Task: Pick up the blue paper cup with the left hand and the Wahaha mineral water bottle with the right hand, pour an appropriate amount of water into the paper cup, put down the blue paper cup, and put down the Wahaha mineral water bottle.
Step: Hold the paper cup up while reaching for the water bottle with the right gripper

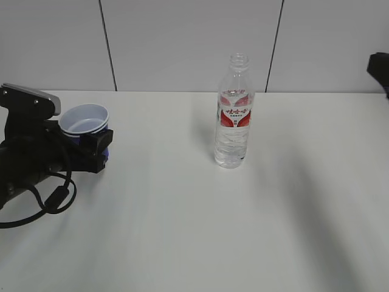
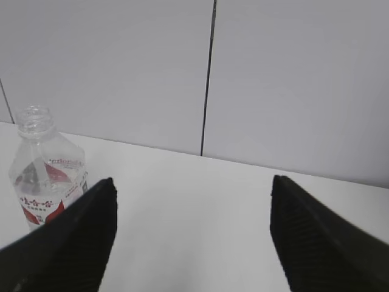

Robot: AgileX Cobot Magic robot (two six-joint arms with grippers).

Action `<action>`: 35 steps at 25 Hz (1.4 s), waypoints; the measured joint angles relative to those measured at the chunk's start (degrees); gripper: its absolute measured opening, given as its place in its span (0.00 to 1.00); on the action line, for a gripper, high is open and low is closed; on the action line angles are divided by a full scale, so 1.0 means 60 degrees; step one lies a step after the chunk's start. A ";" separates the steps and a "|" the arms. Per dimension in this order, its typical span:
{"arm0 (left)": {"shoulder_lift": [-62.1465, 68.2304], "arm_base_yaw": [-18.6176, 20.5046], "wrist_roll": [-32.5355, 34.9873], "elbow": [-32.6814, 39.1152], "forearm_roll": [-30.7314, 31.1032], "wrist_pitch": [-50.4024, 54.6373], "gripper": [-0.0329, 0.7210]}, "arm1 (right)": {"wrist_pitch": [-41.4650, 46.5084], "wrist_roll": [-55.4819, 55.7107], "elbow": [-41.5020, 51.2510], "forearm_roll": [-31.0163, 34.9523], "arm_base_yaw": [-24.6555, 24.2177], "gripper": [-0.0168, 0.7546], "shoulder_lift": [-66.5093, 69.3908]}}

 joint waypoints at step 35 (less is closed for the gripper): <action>0.0000 0.0000 0.0000 0.0000 0.0020 0.0007 0.74 | -0.7145 -0.3066 -0.1366 0.6919 0.5410 0.79 0.8244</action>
